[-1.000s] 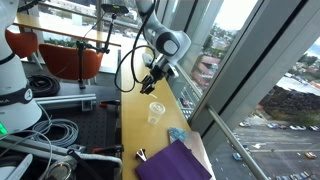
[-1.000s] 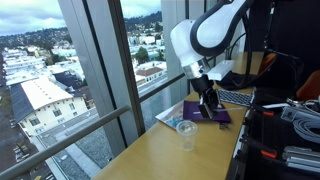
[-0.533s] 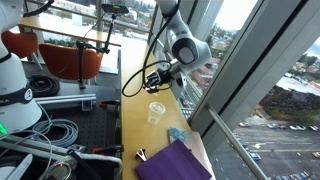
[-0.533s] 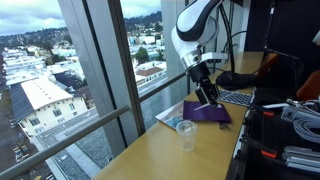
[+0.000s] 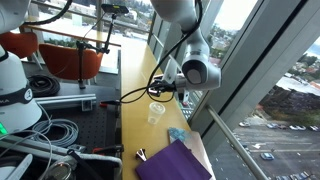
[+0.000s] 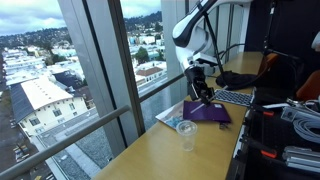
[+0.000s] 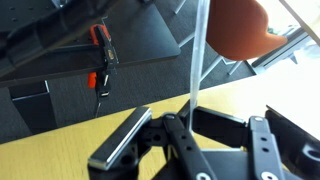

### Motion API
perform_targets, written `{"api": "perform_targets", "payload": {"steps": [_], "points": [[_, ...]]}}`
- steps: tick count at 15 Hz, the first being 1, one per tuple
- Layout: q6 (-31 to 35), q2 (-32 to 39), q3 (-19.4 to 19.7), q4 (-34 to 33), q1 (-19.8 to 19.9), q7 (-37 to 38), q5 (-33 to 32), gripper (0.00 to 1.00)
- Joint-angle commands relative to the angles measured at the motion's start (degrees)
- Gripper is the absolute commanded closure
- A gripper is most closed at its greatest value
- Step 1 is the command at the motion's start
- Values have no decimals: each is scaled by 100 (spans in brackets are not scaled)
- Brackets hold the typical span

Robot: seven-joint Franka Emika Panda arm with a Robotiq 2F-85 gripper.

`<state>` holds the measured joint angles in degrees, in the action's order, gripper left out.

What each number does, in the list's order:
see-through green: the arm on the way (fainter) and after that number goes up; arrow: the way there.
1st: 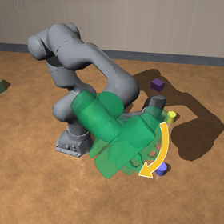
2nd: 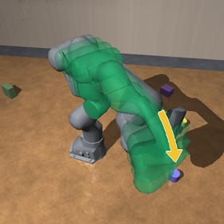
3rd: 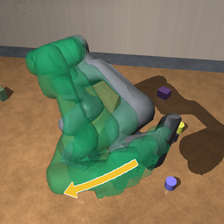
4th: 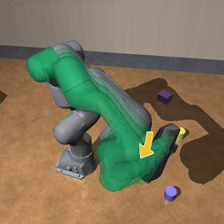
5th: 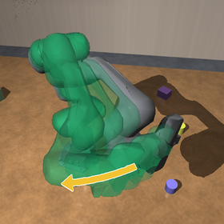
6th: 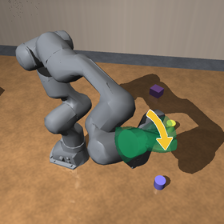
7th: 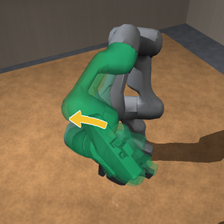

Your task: Put the straw into the cup through the lid

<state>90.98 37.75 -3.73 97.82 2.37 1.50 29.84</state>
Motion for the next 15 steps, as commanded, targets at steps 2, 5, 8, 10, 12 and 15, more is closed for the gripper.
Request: {"api": "perform_targets", "payload": {"steps": [2,5,8,10,12,15], "points": [[-425,527,-34,-565,190,225,580,100],[-457,705,-2,-694,224,277,810,100],[-449,891,15,-782,267,303,972,100],[-437,1011,24,-840,277,301,1068,100],[-429,1155,15,-929,282,288,1160,100],[-442,1356,2,-1080,312,227,1314,100]]}}
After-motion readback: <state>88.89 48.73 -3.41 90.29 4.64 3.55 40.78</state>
